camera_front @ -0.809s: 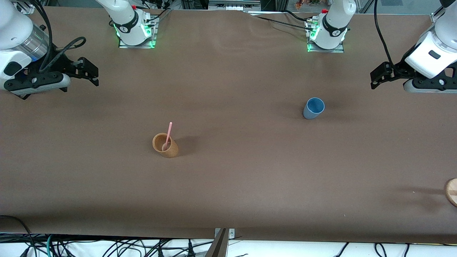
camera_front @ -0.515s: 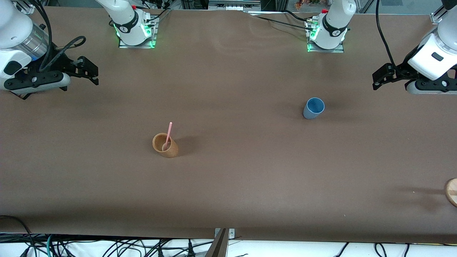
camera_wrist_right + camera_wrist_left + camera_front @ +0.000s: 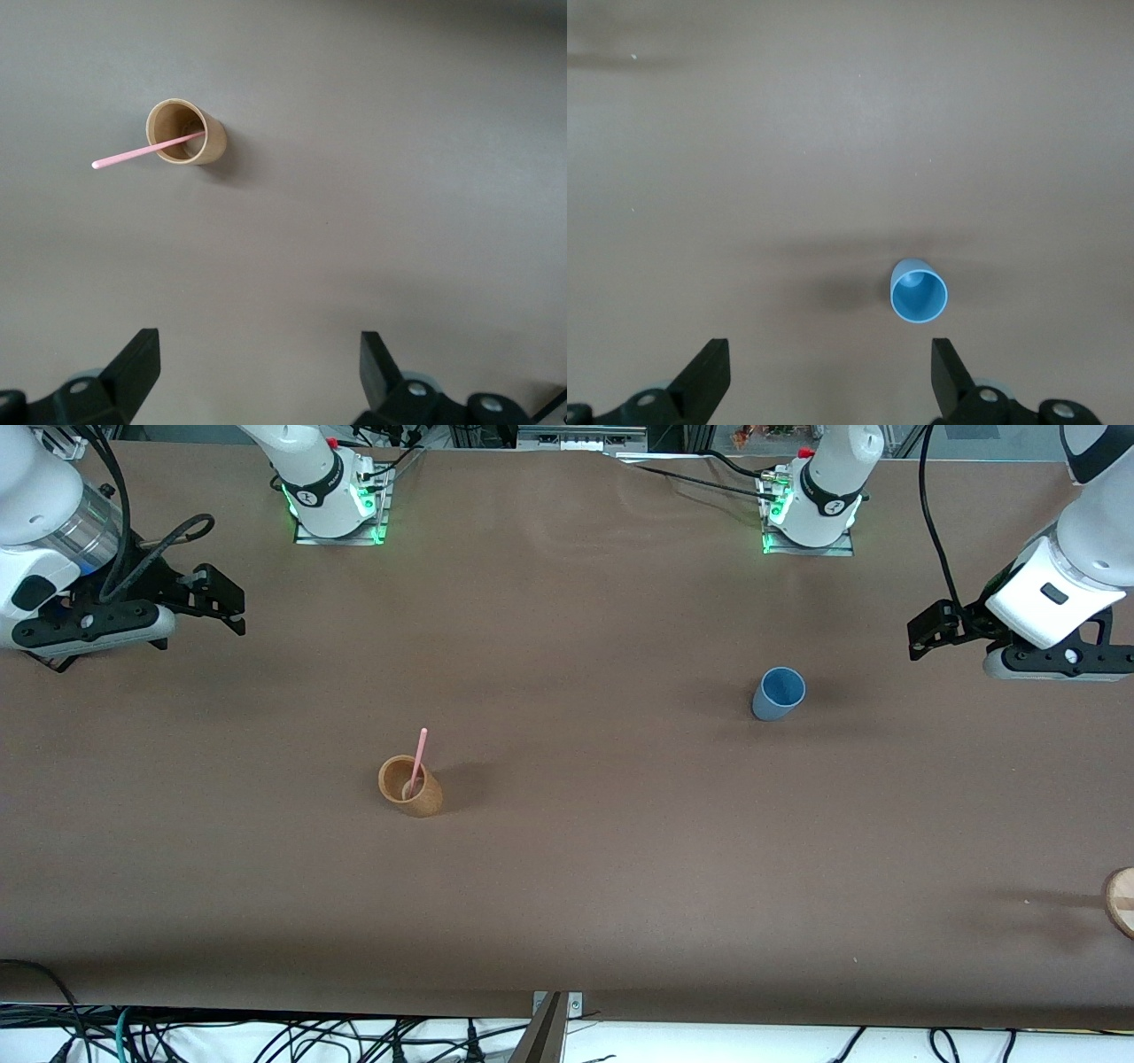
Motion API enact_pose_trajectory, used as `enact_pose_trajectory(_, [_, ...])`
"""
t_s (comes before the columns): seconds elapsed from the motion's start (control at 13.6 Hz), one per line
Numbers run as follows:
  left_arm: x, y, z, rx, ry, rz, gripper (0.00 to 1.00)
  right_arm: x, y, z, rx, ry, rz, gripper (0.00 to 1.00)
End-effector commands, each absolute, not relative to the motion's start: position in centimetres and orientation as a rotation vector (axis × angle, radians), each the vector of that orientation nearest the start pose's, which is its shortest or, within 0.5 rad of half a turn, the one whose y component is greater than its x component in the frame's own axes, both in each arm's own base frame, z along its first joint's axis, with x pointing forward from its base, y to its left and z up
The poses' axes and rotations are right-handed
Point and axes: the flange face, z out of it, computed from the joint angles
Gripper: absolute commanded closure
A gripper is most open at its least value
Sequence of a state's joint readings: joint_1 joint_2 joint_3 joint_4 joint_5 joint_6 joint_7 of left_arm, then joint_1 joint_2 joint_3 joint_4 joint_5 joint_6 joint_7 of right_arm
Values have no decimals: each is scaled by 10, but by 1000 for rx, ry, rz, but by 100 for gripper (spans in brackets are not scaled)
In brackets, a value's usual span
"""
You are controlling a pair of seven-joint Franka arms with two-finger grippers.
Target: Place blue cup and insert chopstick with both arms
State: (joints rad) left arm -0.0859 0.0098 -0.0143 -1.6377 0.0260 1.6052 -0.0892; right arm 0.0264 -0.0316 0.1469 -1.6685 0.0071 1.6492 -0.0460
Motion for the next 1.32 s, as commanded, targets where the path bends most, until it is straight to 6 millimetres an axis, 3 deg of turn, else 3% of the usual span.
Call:
enact_pose_trajectory(0.0, [559, -50, 603, -3138, 22, 36, 0, 536, 99, 602, -3109, -374, -17, 0])
enact_pose_trajectory(1.25, [561, -41, 599, -3139, 60, 53, 0, 537, 101, 594, -3110, -369, -8, 0])
